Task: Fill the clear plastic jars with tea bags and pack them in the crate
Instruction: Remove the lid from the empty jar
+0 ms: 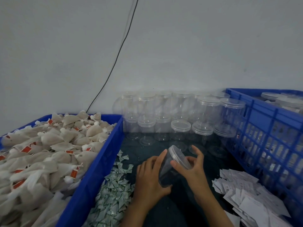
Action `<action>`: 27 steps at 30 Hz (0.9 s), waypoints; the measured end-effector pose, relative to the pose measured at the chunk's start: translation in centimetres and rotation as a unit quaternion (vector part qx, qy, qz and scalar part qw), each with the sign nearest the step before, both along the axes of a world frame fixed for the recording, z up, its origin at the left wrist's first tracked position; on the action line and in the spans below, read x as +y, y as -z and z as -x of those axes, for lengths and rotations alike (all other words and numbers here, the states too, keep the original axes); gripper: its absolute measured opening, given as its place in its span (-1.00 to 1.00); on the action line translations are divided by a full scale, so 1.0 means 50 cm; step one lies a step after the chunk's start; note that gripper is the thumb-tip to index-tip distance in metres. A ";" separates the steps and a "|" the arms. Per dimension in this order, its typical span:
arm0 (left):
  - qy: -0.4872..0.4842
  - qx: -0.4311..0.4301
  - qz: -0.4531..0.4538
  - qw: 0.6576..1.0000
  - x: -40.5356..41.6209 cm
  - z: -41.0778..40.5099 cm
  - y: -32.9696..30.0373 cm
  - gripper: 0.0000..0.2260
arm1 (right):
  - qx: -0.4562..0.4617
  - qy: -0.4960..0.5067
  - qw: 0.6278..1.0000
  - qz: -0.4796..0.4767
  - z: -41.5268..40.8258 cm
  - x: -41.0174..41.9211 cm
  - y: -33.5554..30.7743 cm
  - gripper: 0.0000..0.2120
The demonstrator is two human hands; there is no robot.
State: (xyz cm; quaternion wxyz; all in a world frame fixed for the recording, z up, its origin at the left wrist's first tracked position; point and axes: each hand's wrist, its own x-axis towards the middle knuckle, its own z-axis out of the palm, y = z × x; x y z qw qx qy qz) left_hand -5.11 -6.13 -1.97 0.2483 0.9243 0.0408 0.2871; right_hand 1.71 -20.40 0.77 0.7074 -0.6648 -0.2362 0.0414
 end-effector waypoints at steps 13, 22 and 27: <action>0.018 -0.030 0.156 0.987 -0.002 0.013 -0.002 -0.02 | 0.112 -0.045 0.975 -0.189 -0.005 0.010 0.023 -0.18; 0.022 -0.033 0.088 0.995 -0.003 0.012 0.005 -0.14 | 0.040 -0.043 0.991 -0.117 0.009 0.016 0.013 -0.16; 0.104 0.014 0.226 0.968 0.003 0.019 0.003 -0.16 | 0.080 -0.086 0.974 -0.194 -0.003 -0.005 0.008 -0.27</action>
